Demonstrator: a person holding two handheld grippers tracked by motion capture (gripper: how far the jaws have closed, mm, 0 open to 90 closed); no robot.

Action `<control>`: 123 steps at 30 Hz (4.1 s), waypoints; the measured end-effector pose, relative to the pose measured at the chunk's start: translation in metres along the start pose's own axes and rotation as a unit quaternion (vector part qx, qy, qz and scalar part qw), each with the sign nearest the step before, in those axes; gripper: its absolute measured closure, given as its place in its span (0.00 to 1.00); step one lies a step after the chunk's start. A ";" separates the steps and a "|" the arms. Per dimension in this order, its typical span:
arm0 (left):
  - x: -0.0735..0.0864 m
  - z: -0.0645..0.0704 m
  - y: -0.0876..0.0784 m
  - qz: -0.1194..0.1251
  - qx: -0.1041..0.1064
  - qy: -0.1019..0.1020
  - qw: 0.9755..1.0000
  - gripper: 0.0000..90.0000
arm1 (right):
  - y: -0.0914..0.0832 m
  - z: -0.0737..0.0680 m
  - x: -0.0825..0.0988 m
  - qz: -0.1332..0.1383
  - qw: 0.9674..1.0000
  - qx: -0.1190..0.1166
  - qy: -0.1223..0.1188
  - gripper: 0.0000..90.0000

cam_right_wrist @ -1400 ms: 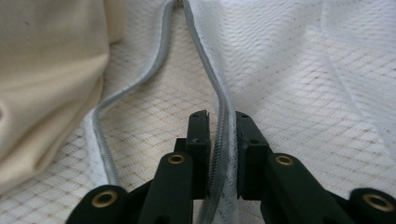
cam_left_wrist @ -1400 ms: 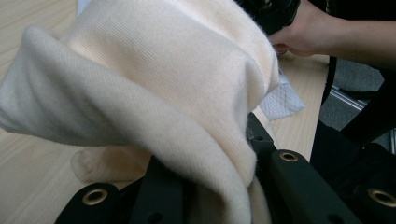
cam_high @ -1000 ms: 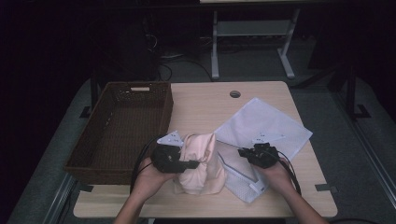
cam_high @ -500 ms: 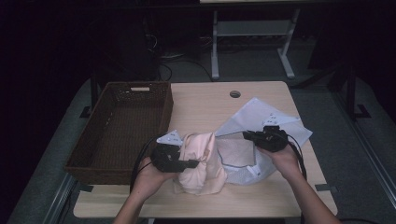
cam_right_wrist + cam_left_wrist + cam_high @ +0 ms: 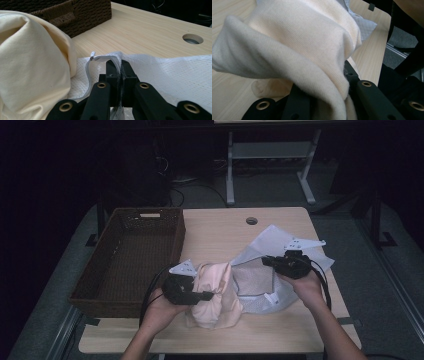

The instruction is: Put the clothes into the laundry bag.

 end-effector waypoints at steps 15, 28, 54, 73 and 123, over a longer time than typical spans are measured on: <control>-0.038 0.034 0.036 -0.049 0.032 0.074 0.996 0.82 | 0.006 -0.002 0.004 -0.012 1.000 -0.009 -0.001 0.96; -0.039 0.025 0.116 -0.117 0.069 0.098 0.986 0.81 | 0.003 0.006 0.010 -0.015 1.000 0.000 0.010 0.96; -0.046 0.001 0.138 -0.119 0.080 0.068 0.987 0.81 | -0.004 0.008 0.016 -0.027 1.000 0.008 0.012 0.96; -0.057 -0.015 0.144 -0.033 0.003 0.034 0.999 0.33 | -0.002 0.003 0.025 -0.041 0.999 -0.005 0.010 0.96; -0.062 -0.013 0.153 0.027 -0.037 0.029 0.999 0.64 | -0.026 -0.047 0.054 -0.066 0.997 -0.046 -0.017 0.96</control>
Point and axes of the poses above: each handheld gripper's, and its own axes: y roughly forward along the jaws, x roughly out of its underside, z roughly to its right, the point moved 10 cm from there along y, roughly forward along the jaws, and after that the axes turned 7 degrees about -y, right-handed, at the moved point
